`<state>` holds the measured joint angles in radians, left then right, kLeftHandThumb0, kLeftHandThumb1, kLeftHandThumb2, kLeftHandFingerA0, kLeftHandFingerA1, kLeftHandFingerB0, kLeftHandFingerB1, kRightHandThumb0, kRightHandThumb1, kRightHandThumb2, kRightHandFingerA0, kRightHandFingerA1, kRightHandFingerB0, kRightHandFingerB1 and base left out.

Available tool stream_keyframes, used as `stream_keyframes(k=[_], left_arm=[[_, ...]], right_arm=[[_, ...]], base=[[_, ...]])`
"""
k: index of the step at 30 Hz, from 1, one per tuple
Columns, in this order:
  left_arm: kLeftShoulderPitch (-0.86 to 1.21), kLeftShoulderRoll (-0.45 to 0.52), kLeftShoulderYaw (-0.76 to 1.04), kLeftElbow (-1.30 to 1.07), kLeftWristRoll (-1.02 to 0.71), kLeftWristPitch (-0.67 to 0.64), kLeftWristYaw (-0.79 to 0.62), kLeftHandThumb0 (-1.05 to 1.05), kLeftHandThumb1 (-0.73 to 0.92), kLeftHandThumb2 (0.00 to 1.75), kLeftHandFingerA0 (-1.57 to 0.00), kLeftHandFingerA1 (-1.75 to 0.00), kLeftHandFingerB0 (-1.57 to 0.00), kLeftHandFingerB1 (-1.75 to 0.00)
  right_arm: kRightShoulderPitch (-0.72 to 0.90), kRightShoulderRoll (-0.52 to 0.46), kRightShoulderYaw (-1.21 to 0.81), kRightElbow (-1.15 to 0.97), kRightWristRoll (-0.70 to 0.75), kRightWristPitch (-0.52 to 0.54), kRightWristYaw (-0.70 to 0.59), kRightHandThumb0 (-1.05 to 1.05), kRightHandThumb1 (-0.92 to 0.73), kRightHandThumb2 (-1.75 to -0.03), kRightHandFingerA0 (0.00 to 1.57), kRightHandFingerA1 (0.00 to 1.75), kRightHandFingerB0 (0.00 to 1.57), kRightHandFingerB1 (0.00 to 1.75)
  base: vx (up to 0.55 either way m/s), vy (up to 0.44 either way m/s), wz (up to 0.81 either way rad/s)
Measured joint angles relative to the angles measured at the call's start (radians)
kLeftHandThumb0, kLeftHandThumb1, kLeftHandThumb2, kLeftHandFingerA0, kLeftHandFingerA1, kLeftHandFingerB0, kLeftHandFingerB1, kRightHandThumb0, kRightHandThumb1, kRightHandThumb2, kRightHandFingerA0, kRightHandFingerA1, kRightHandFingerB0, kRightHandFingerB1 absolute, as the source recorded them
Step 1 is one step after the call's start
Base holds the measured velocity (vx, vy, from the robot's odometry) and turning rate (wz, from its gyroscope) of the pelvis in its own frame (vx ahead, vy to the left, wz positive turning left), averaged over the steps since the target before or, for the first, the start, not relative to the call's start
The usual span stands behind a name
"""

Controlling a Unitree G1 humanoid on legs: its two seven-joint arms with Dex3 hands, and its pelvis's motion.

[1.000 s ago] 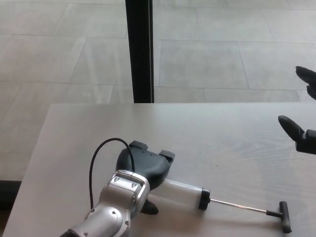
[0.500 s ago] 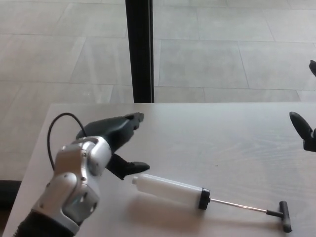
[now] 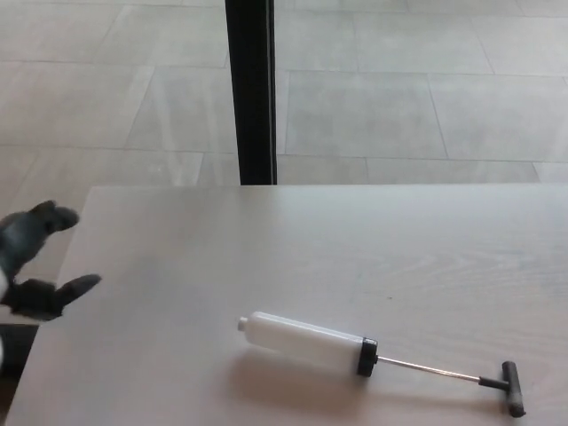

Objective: The robot uses its left hand to lift the air pump kept on the middle of the desk and use the right hand to pull out the handle

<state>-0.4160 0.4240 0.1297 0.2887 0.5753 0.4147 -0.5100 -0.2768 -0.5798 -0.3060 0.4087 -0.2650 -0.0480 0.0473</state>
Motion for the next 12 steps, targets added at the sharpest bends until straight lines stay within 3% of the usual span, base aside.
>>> stream_keyframes(k=[1,4,5,6,8,9,10,12], left_arm=[[0.026,0.013,0.033,0.014,-0.011,-0.003,0.0,-0.72,0.72,0.62,-0.08,-0.65,-0.14,-0.44],[0.099,0.039,0.121,0.058,-0.045,-0.012,0.0,-0.69,0.76,0.63,-0.1,-0.71,-0.15,-0.46],[0.134,0.049,0.162,0.082,-0.06,-0.015,0.001,-0.72,0.75,0.62,-0.07,-0.71,-0.13,-0.47],[0.159,0.054,0.192,0.1,-0.071,-0.018,0.001,-0.76,0.75,0.63,-0.1,-0.76,-0.17,-0.46],[0.212,0.06,0.257,0.145,-0.095,-0.027,0.003,-0.76,0.71,0.61,-0.13,-0.74,-0.15,-0.46],[0.236,0.061,0.285,0.165,-0.106,-0.031,0.004,-0.79,0.54,0.93,-0.19,-0.67,-0.13,-0.52],[0.265,0.063,0.317,0.19,-0.118,-0.034,0.005,-0.78,0.53,0.93,-0.2,-0.67,-0.14,-0.52],[0.295,0.065,0.351,0.221,-0.132,-0.04,0.007,-0.77,0.52,0.94,-0.26,-0.72,-0.14,-0.51]], right_arm=[[0.017,-0.02,-0.014,0.02,0.001,-0.001,0.0,-0.87,-0.68,-1.06,0.03,0.33,0.14,0.39],[0.067,-0.067,-0.052,0.072,0.008,-0.003,0.0,-0.89,-0.66,-1.04,0.04,0.27,0.14,0.35],[0.093,-0.087,-0.072,0.098,0.014,-0.004,0.0,-0.87,-0.64,-1.03,0.03,0.39,0.12,0.41],[0.111,-0.1,-0.087,0.116,0.017,-0.005,0.0,-0.79,-0.79,-0.64,0.16,0.39,0.21,0.29],[0.15,-0.122,-0.123,0.158,0.029,-0.008,0.0,-0.76,-0.78,-0.64,0.19,0.39,0.2,0.29],[0.166,-0.13,-0.141,0.177,0.035,-0.009,0.0,-0.74,-0.8,-0.64,0.33,0.43,0.24,0.31],[0.183,-0.136,-0.16,0.197,0.041,-0.01,0.0,-0.75,-0.64,-0.98,0.21,0.51,0.15,0.44],[0.2,-0.14,-0.182,0.222,0.048,-0.012,0.0,-0.74,-0.63,-0.95,0.19,0.51,0.16,0.43]], base=[[0.0,0.0,0.0],[0.0,0.0,0.0],[0.0,0.0,0.0],[0.0,0.0,0.0],[0.0,0.0,0.0],[0.0,0.0,0.0],[0.0,0.0,0.0],[0.0,0.0,0.0]])
